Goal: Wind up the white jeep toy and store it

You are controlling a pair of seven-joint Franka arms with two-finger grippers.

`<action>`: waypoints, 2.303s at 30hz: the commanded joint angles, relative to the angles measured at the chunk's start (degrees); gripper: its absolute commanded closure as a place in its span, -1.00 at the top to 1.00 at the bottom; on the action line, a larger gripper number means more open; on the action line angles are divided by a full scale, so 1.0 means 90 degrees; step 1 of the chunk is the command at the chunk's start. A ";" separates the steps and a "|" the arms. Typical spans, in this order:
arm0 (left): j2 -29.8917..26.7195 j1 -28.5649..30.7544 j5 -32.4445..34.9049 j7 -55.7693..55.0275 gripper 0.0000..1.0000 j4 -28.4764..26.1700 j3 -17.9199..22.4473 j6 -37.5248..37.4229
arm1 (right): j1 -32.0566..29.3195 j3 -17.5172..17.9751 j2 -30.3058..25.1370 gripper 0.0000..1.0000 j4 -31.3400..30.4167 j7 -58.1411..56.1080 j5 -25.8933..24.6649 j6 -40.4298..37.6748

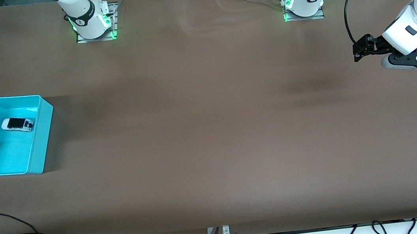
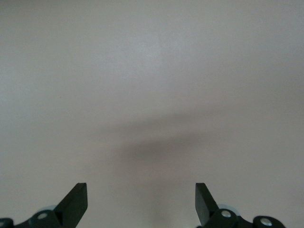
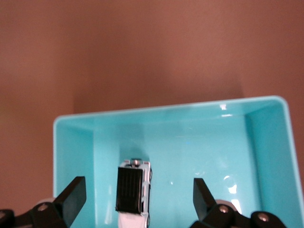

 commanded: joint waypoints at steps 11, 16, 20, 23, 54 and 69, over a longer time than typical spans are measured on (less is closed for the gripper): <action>0.0019 -0.0006 -0.0105 0.0006 1.00 0.0188 0.0017 -0.0191 | 0.0911 0.0037 -0.0813 1.00 0.0661 0.4553 -0.0156 -0.1009; 0.0019 0.0003 -0.0105 0.0006 1.00 0.0188 0.0027 -0.0191 | 0.1497 0.0046 -0.0813 1.00 0.1178 0.6720 -0.0478 -0.1282; 0.0019 0.0003 -0.0105 0.0015 1.00 0.0188 0.0027 -0.0191 | 0.1907 0.0047 -0.0813 1.00 0.1306 0.8546 -0.0547 -0.1371; 0.0028 0.0003 -0.0105 0.0025 1.00 0.0188 0.0027 -0.0191 | 0.2063 0.0047 -0.0804 1.00 0.1316 0.9699 -0.0595 -0.1371; 0.0663 -0.0036 -0.0037 0.0006 1.00 0.0950 0.0037 0.0014 | 0.0904 0.2495 -0.1633 1.00 0.1161 1.2984 -0.1816 -0.1302; 0.0644 0.0003 -0.0027 -0.0014 1.00 0.0921 0.0037 -0.0181 | 0.0101 0.3074 -0.2640 1.00 -0.0110 1.2984 -0.1796 -0.1312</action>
